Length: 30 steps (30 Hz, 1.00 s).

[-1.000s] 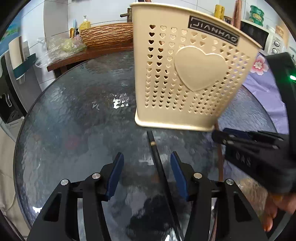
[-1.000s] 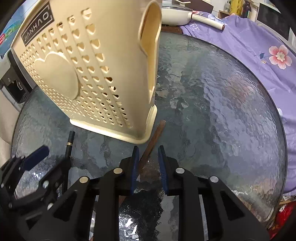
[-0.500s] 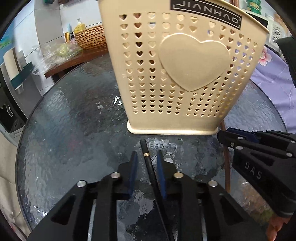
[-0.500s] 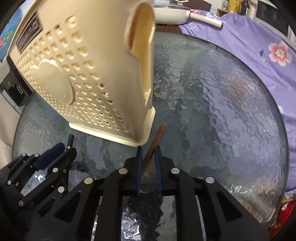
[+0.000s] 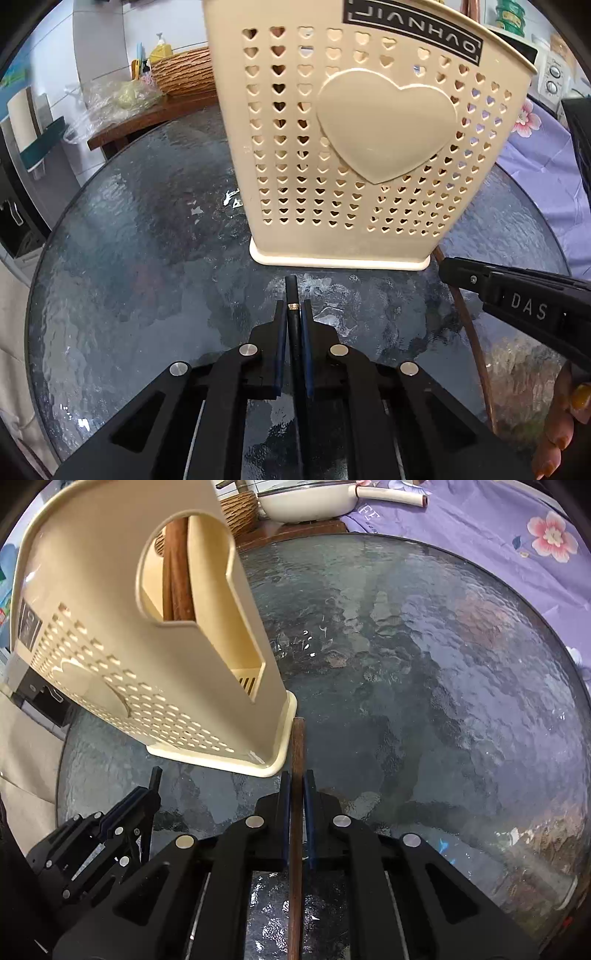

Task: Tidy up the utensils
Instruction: 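Lift both chopsticks and lower them upright into the cream holder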

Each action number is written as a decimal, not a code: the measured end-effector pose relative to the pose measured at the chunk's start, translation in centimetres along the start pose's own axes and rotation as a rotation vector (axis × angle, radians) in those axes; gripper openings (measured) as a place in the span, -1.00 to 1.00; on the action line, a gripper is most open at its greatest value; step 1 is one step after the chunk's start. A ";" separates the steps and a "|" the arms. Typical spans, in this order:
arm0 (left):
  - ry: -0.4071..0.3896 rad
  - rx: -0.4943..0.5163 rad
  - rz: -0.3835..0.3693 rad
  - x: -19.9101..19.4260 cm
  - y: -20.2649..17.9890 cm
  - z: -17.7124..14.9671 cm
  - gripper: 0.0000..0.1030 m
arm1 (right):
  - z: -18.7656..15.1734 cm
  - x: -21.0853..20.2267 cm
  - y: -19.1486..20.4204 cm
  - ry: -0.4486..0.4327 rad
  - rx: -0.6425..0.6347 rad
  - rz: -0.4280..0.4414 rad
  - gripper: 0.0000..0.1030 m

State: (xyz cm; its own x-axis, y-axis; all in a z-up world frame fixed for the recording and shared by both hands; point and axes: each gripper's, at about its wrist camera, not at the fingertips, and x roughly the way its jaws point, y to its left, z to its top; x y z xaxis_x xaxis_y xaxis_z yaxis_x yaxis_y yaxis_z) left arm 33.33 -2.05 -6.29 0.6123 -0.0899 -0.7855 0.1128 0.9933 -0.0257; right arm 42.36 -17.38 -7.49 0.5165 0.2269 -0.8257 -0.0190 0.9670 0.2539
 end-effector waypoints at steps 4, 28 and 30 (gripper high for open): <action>0.001 -0.020 -0.021 0.0 0.7 0.0 -0.86 | 0.2 0.0 -0.9 0.004 0.035 0.037 -0.85; -0.090 -0.092 -0.146 -4.6 4.0 0.4 -0.86 | -2.3 -9.2 -3.6 -0.209 -0.044 0.251 -0.85; -0.117 -0.089 -0.158 -5.9 3.8 0.5 -0.86 | -2.5 -10.5 -3.5 -0.235 -0.058 0.268 -0.85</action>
State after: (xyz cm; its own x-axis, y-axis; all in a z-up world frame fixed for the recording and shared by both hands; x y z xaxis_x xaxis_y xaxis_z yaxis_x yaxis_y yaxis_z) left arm 30.54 2.25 -1.51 0.6798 -0.2476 -0.6903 0.1484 0.9682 -0.2012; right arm 34.84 -22.84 -0.96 0.6688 0.4474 -0.5937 -0.2255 0.8831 0.4114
